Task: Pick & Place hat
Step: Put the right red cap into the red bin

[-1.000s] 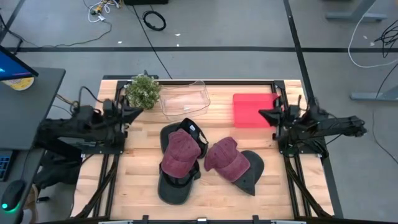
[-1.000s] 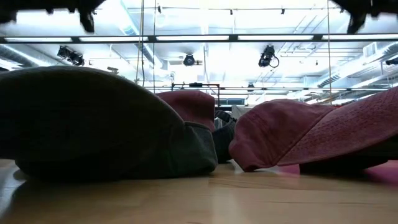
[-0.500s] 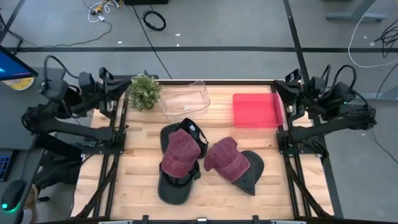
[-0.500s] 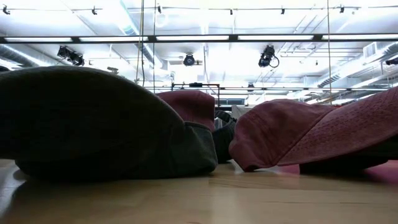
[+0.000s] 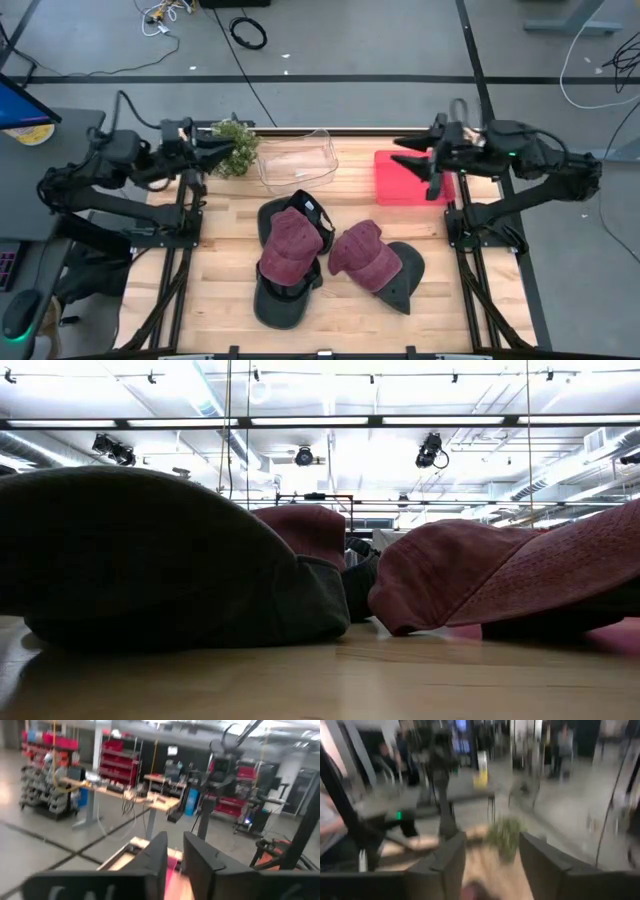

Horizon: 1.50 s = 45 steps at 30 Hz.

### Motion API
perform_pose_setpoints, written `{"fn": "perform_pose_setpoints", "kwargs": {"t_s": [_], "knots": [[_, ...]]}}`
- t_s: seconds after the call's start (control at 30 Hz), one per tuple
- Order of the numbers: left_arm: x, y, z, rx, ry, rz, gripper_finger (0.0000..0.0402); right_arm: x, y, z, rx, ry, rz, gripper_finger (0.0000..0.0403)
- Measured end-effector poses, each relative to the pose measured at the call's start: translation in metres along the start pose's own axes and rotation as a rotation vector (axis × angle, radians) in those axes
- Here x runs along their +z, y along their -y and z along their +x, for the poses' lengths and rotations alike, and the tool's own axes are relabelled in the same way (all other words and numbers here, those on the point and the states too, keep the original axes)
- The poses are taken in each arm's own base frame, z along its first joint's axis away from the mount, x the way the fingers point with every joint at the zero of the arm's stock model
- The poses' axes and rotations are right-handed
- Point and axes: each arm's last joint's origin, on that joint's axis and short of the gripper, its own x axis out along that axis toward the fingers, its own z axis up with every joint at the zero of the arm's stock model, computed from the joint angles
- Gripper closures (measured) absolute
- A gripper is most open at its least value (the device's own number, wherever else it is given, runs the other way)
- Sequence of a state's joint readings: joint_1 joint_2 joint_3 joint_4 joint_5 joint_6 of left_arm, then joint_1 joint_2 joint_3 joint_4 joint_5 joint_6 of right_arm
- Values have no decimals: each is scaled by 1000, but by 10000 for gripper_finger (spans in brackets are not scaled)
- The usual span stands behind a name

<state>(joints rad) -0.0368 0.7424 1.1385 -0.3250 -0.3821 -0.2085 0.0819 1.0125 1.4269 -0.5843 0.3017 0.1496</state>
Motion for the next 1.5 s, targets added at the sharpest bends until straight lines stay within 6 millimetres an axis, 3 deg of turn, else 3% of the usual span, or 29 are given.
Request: {"fn": "perform_pose_setpoints", "kwargs": {"t_s": [0.23, 0.53, 0.93, 1.27, 1.5], "knots": [[-12, 3, 14, 20, -87, -25, 238, -6, -12, 41, 118, -371, -151, 196], [-17, 7, 23, 4, -120, -45, 174, -67, -17, 111, 223, -867, -225, 199], [-23, 6, 22, -4, -184, -29, 161, -140, -32, 185, 410, -1162, -332, 199], [-28, 5, 20, -13, -236, -14, 161, -179, -34, 214, 487, -1256, -441, 199], [-30, 4, 20, -8, -257, -7, 161, -214, -28, 211, 506, -1340, -456, 199]]}}
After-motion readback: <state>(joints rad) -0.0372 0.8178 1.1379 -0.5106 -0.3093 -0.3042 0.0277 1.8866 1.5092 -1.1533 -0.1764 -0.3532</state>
